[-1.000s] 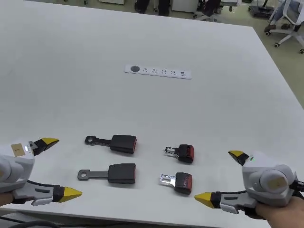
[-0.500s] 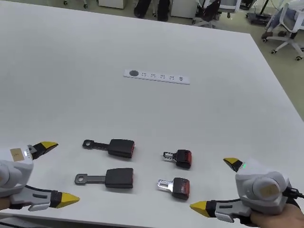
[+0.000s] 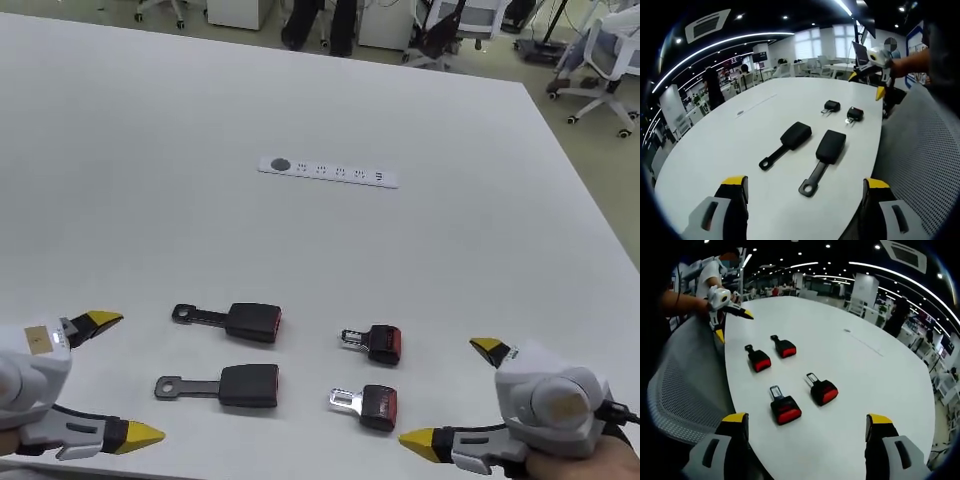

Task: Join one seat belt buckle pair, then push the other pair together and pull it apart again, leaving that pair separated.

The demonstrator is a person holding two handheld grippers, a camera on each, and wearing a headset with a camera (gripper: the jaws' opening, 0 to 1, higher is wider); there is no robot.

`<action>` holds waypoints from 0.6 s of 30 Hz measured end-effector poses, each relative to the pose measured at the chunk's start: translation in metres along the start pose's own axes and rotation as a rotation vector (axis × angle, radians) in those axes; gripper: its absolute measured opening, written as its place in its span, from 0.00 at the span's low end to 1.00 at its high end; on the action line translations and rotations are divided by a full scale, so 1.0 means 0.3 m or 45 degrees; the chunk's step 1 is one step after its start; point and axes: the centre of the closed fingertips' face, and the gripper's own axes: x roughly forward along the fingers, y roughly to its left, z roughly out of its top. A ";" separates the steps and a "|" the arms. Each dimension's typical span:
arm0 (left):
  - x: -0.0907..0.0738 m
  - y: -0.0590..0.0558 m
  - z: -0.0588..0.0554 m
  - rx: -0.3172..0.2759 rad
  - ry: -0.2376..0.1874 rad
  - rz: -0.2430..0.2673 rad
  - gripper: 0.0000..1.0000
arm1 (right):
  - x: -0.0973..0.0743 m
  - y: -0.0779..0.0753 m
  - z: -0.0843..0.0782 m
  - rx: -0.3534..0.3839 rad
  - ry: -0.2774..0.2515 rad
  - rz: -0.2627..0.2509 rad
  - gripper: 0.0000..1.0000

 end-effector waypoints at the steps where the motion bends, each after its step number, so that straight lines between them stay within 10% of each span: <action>1: 0.000 -0.002 0.002 0.000 -0.001 0.000 0.96 | -0.002 0.001 -0.004 0.002 0.002 -0.002 0.99; 18: 0.002 -0.016 0.005 0.003 0.014 -0.013 0.96 | 0.014 0.000 0.024 0.045 -0.029 -0.006 0.99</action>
